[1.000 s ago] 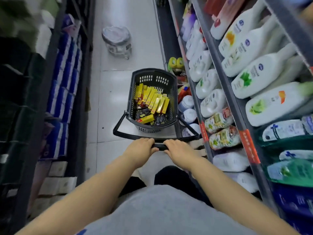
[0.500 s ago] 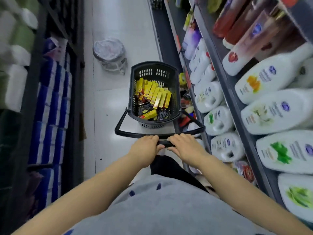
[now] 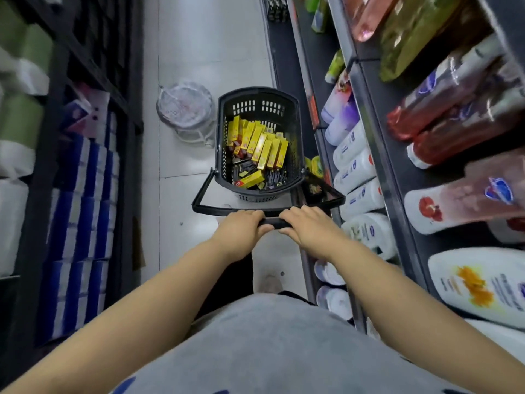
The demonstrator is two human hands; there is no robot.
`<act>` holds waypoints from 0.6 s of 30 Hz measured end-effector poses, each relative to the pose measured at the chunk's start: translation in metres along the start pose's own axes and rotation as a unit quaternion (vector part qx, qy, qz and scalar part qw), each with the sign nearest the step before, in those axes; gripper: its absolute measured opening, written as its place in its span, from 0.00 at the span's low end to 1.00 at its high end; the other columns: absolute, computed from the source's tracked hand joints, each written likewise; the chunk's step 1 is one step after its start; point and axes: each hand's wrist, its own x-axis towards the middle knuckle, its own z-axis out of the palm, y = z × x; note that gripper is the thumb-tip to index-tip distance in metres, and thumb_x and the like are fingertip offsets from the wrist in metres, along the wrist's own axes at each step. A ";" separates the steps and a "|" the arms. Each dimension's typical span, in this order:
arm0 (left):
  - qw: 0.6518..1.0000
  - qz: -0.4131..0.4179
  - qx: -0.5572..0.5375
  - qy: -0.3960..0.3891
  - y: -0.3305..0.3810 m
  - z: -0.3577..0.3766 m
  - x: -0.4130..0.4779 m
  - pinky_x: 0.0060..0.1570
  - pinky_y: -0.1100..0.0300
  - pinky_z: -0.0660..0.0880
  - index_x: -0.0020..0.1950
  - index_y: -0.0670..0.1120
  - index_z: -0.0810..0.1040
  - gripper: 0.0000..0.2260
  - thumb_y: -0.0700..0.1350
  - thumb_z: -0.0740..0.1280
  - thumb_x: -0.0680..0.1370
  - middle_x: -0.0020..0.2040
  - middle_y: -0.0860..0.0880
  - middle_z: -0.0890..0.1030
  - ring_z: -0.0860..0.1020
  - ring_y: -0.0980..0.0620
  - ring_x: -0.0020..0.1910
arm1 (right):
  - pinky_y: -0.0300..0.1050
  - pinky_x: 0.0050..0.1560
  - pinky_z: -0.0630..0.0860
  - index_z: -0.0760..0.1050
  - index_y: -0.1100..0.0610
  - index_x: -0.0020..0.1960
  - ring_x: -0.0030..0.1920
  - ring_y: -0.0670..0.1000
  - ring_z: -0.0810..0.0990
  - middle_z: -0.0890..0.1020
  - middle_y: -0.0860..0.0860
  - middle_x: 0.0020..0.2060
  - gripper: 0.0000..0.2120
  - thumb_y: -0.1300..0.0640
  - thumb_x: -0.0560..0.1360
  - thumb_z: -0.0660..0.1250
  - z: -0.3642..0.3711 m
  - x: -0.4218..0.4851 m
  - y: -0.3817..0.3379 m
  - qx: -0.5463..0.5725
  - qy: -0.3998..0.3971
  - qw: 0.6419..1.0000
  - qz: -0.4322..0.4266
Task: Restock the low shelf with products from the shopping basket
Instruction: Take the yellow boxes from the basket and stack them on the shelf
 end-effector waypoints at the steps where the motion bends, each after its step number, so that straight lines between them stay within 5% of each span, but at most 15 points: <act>1: 1.000 0.005 -0.004 0.001 -0.006 -0.010 0.013 0.53 0.51 0.69 0.55 0.43 0.74 0.16 0.55 0.56 0.80 0.55 0.44 0.79 0.75 0.43 0.55 | 0.47 0.53 0.62 0.67 0.52 0.63 0.56 0.55 0.71 0.75 0.51 0.56 0.17 0.44 0.80 0.53 -0.008 0.014 0.004 -0.003 0.001 1.000 0.001; 7: 0.998 0.029 -0.047 0.007 -0.045 -0.074 0.103 0.49 0.52 0.69 0.55 0.44 0.75 0.16 0.56 0.59 0.79 0.53 0.44 0.80 0.76 0.43 0.53 | 0.46 0.50 0.61 0.67 0.51 0.64 0.56 0.54 0.71 0.74 0.50 0.54 0.17 0.44 0.79 0.54 -0.061 0.103 0.036 -0.023 0.003 0.999 0.029; 14: 0.991 0.076 -0.084 -0.077 -0.094 -0.161 0.188 0.53 0.52 0.69 0.60 0.43 0.72 0.12 0.47 0.60 0.80 0.58 0.43 0.77 0.74 0.42 0.57 | 0.47 0.55 0.63 0.66 0.49 0.66 0.58 0.54 0.70 0.74 0.51 0.56 0.18 0.44 0.79 0.55 -0.128 0.199 0.056 0.031 -0.027 0.996 0.085; 18: 0.990 0.076 -0.099 -0.072 -0.118 -0.204 0.226 0.46 0.55 0.67 0.61 0.43 0.72 0.12 0.46 0.59 0.81 0.56 0.43 0.78 0.74 0.43 0.54 | 0.46 0.53 0.63 0.70 0.51 0.65 0.56 0.54 0.70 0.75 0.52 0.53 0.18 0.45 0.79 0.58 -0.161 0.247 0.064 0.067 0.006 0.993 0.101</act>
